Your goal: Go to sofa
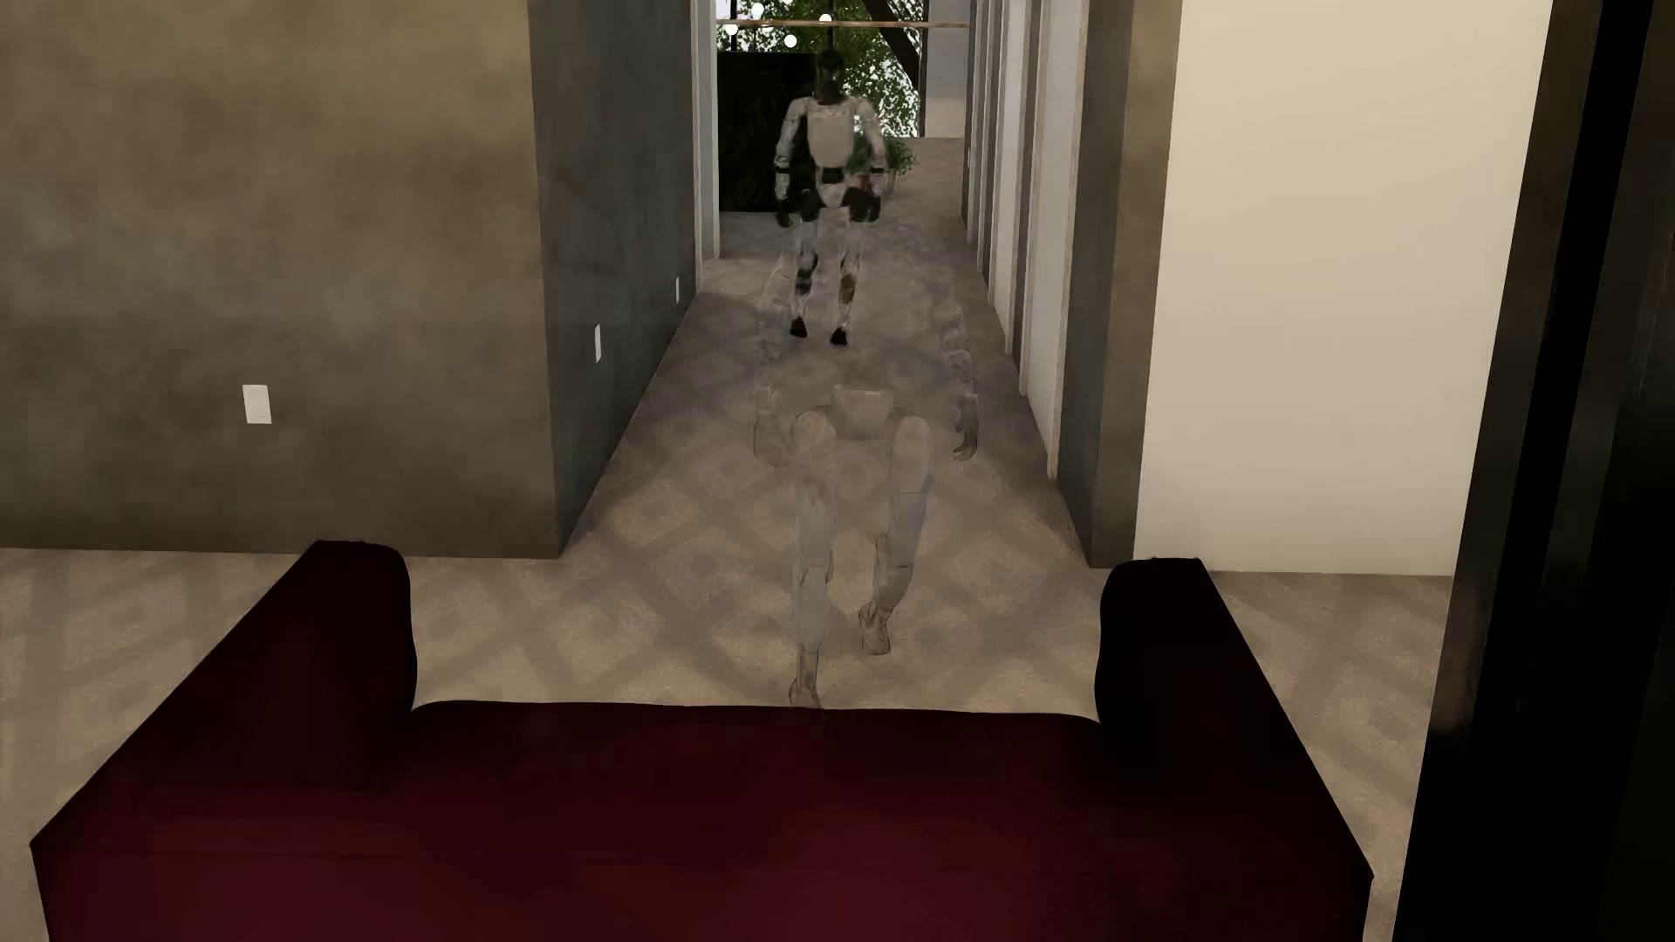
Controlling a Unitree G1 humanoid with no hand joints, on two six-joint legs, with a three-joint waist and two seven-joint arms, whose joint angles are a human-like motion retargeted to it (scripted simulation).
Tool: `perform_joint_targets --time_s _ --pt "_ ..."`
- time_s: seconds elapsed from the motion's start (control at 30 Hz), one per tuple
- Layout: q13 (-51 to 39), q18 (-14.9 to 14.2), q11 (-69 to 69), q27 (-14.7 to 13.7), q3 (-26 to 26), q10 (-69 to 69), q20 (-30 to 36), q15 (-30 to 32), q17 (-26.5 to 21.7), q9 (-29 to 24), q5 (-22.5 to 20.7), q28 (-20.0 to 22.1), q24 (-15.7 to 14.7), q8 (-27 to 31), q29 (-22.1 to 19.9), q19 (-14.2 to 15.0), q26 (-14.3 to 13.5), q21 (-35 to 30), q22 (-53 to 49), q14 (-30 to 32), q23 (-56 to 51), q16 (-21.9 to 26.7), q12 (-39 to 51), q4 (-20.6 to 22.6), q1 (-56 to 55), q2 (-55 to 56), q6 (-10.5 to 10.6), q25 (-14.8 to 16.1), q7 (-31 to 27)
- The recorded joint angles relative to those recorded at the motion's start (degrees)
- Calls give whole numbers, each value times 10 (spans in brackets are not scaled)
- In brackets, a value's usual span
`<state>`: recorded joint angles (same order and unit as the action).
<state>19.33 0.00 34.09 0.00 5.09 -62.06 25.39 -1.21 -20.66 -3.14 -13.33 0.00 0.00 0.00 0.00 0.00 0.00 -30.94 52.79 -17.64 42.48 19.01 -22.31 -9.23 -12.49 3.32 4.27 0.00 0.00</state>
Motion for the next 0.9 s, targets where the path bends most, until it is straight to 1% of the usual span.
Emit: perform_joint_targets --time_s 0.03,0.07,0.1,0.13,0.17,0.2,0.23,0.27,0.3,0.33,0.37,0.4,0.47,0.53,0.57,0.6,0.7,0.73,0.77,0.8,0.9 --pt "-6 0 -1 0 24 93 6 -30 -7 4 6 0 0 0 0 0 0 26 8 18 -48 0 -20 -1 -23 -28 -6 0 0" --pt "-13 0 5 0 41 188 1 -56 -11 9 8 0 0 0 0 0 0 55 11 45 -91 -1 -40 -6 -43 -47 -6 0 0" --pt "-19 0 14 0 51 270 -2 -81 -13 16 10 0 0 0 0 0 0 85 9 64 -126 -5 -59 -15 -62 -62 -3 0 0" --pt "-26 0 24 0 63 329 -4 -106 -17 25 19 0 0 0 0 0 0 106 6 67 -154 -10 -79 -29 -74 -76 2 0 0" --pt "-33 0 33 0 72 351 -1 -127 -19 30 36 0 0 0 0 0 0 119 -1 63 -172 -13 -96 -44 -81 -93 4 0 0" --pt "-36 0 44 0 82 344 7 -143 -19 31 56 0 0 0 0 0 0 126 -7 57 -178 -14 -112 -56 -81 -117 6 0 0" --pt "-31 0 56 0 93 325 23 -150 -18 31 80 0 0 0 0 0 0 135 -11 69 -180 -14 -121 -58 -82 -140 8 0 0" --pt "-22 0 70 0 104 288 37 -144 -14 36 104 0 0 0 0 0 0 138 -9 116 -173 -14 -124 -59 -90 -154 9 0 0" --pt "-11 0 88 0 107 235 48 -128 -6 44 128 0 0 0 0 0 0 143 2 171 -155 -17 -118 -58 -108 -156 7 0 0" --pt "-4 0 117 0 103 186 53 -101 8 43 152 0 0 0 0 0 0 151 19 191 -118 -19 -105 -53 -112 -152 0 0 0" --pt "-12 0 150 0 97 151 52 -62 17 36 160 0 0 0 0 0 0 129 35 174 -59 -16 -83 -50 -110 -144 -3 0 0" --pt "-19 0 179 0 95 140 44 -8 21 29 167 0 0 0 0 0 0 101 32 145 -5 -14 -64 -41 -101 -125 -2 0 0" --pt "-25 0 193 0 84 145 30 107 15 16 179 0 0 0 0 0 0 40 -10 98 68 -2 -33 -40 -57 -77 -4 0 0" --pt "-3 0 162 0 52 163 -2 193 7 8 175 0 0 0 0 0 0 31 -68 76 96 19 -14 -42 -24 -43 0 0 0" --pt "13 0 159 0 45 170 -30 262 0 9 177 0 0 0 0 0 0 39 -93 65 96 30 -7 -40 -11 -22 -2 0 0" --pt "26 0 155 0 43 176 -63 308 -8 11 182 0 0 0 0 0 0 47 -109 54 91 38 -3 -35 4 -7 -7 0 0" --pt "45 0 112 0 29 180 -183 312 -28 14 194 0 0 0 0 0 0 60 -115 31 74 50 -1 -31 38 -7 -19 0 0" --pt "45 0 97 0 24 179 -212 312 -36 14 197 0 0 0 0 0 0 54 -109 24 64 54 3 -31 45 -7 -24 0 0" --pt "42 0 88 0 24 177 -230 311 -35 16 201 0 0 0 0 0 0 69 -99 15 72 58 8 -31 51 2 -27 0 0" --pt "41 0 81 0 21 175 -230 303 -40 18 203 0 0 0 0 0 0 72 -89 8 68 62 11 -32 56 10 -27 0 0" --pt "27 0 62 0 0 170 -212 250 -44 13 200 0 0 0 0 0 0 92 -75 -11 53 77 16 -39 62 29 -26 0 0"
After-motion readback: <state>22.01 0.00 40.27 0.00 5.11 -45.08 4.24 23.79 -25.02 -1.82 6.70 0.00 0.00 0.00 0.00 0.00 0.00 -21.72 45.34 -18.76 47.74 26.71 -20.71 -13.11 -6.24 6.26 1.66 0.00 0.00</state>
